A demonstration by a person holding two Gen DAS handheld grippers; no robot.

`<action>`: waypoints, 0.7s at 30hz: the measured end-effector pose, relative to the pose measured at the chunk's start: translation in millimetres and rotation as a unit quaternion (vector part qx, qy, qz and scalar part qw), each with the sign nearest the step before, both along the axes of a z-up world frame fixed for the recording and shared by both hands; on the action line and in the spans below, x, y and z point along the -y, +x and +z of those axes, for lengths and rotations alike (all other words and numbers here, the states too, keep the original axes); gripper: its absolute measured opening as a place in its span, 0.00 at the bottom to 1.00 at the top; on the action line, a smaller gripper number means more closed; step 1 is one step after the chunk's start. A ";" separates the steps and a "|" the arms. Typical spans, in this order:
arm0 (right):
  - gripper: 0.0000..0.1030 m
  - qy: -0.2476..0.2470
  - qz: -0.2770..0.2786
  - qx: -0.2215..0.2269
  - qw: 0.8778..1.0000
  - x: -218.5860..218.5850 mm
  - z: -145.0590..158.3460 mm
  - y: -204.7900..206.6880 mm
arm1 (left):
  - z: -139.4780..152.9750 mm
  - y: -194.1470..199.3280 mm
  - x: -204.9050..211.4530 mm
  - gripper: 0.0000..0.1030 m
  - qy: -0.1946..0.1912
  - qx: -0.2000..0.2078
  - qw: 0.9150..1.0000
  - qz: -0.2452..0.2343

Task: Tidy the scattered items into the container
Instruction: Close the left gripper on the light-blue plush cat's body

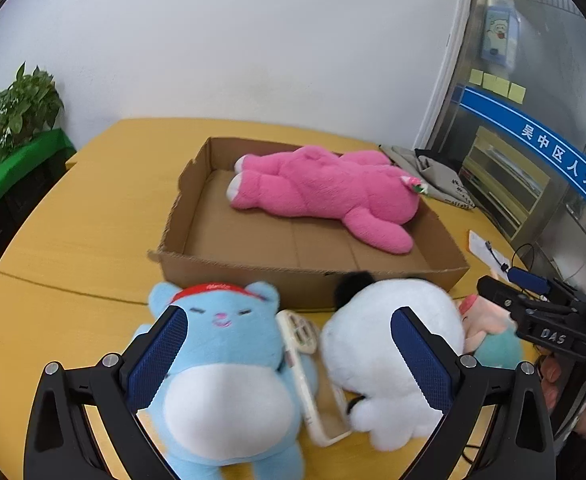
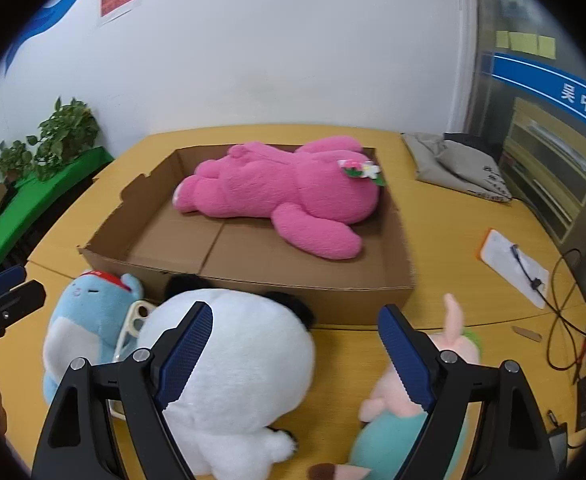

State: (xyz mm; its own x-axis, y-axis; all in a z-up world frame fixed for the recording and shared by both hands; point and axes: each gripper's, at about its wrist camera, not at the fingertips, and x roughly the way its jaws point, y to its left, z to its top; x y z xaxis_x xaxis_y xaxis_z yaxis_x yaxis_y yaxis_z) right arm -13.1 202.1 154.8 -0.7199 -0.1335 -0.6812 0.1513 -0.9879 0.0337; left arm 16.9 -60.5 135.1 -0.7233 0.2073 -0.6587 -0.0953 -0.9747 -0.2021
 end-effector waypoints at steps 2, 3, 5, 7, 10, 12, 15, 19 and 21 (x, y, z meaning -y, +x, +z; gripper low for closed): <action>0.83 -0.011 0.031 0.008 0.999 12.5 -4.3 1.2 | -11.4 -1.0 15.6 1.00 -0.003 0.015 1.000 0.004; 0.83 -0.014 0.046 0.012 0.999 19.4 -6.8 1.6 | -18.8 -2.9 23.2 1.00 -0.001 0.025 1.000 0.003; 0.83 -0.017 0.074 0.019 0.997 36.0 -13.5 3.4 | -35.7 -8.0 36.7 1.00 0.003 0.048 0.999 0.005; 0.83 -0.017 0.102 0.030 0.994 54.9 -21.1 8.1 | -55.8 -13.8 48.9 1.00 0.014 0.072 0.997 0.007; 0.83 -0.012 0.138 0.042 0.989 81.1 -30.8 15.5 | -86.2 -22.4 59.9 1.00 0.035 0.109 0.993 -0.004; 0.83 -0.008 0.154 0.047 0.987 95.0 -35.6 21.3 | -93.6 -21.4 65.4 0.99 0.062 0.106 0.992 -0.012; 0.83 0.002 0.168 0.049 0.985 105.8 -40.4 28.9 | -91.9 -17.8 67.2 0.64 0.098 0.100 0.989 -0.050; 0.83 0.006 0.163 0.050 0.985 109.4 -43.0 32.9 | -90.3 -13.2 69.3 0.62 0.101 0.103 0.988 -0.061; 0.83 -0.001 0.167 0.053 0.985 110.4 -43.0 33.1 | -89.5 -9.7 74.6 0.60 0.108 0.104 0.987 -0.062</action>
